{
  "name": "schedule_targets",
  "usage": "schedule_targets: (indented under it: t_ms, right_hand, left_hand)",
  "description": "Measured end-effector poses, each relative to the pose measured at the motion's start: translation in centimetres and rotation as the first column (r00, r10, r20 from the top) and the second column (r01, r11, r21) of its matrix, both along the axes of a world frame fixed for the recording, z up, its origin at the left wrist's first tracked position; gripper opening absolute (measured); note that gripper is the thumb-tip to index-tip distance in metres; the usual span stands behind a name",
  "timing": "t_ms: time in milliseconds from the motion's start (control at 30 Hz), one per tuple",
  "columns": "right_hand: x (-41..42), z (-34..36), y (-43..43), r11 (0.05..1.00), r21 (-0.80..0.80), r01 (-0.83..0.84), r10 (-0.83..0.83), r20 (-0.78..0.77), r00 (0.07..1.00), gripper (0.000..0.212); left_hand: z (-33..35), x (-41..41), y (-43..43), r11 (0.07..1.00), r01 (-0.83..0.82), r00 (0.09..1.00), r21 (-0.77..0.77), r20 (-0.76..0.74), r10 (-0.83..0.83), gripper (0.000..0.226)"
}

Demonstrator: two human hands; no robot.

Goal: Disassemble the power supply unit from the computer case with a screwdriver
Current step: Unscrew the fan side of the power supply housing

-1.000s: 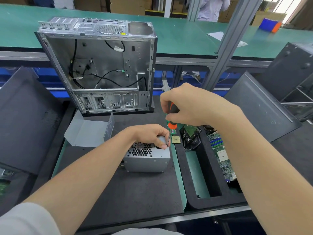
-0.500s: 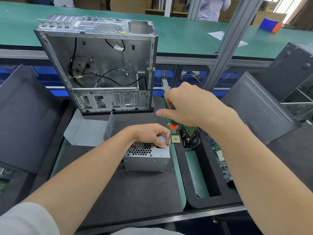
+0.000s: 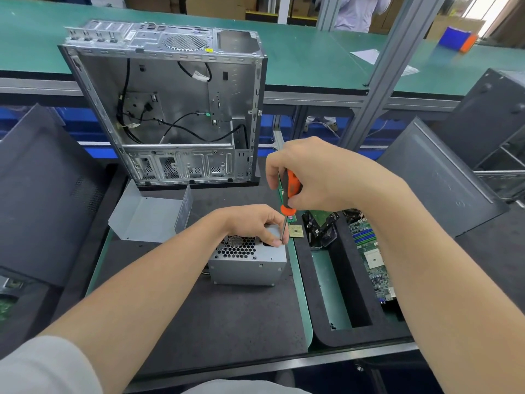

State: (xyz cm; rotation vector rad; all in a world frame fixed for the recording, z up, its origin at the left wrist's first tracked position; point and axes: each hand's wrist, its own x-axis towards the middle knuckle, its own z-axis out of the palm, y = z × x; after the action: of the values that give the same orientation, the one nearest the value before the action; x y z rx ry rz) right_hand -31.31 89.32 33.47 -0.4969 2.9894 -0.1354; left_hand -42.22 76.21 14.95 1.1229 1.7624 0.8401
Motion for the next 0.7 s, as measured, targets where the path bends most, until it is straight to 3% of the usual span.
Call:
schedule_targets:
  t_ms: [100, 167, 233, 433, 533, 700]
  right_hand:
    - [0.2, -0.5, -0.1, 0.996, 0.036, 0.078, -0.077, -0.044, 0.996, 0.026]
    - [0.2, -1.0, -0.3, 0.962, 0.152, 0.228, -0.206, -0.148, 0.967, 0.044]
    - [0.0, -1.4, -0.5, 0.936, 0.169, 0.310, -0.272, -0.213, 0.938, 0.055]
    - [0.0, -0.7, -0.5, 0.990, -0.023, 0.140, -0.142, -0.066, 0.988, 0.009]
    - [0.3, -0.2, -0.1, 0.992, -0.049, 0.118, -0.118, 0.002, 0.993, 0.019]
    - [0.4, -0.4, 0.1, 0.993, -0.052, 0.110, -0.111, -0.007, 0.994, 0.020]
  left_hand:
    - [-0.2, 0.0, 0.0, 1.000, 0.008, 1.000, 0.001, -0.005, -0.008, 0.007]
    - [-0.2, 0.0, 0.0, 1.000, 0.006, 1.000, 0.000, -0.003, -0.006, 0.007]
    - [-0.2, 0.0, 0.0, 1.000, 0.006, 1.000, -0.002, 0.002, -0.006, 0.006]
    - [0.2, 0.1, 0.0, 1.000, 0.003, 1.000, 0.005, -0.012, -0.003, 0.010]
    - [0.3, 0.2, 0.0, 1.000, -0.022, 1.000, -0.011, 0.002, 0.023, 0.023]
    - [0.4, 0.3, 0.0, 0.999, -0.033, 0.999, -0.011, 0.022, 0.033, 0.021]
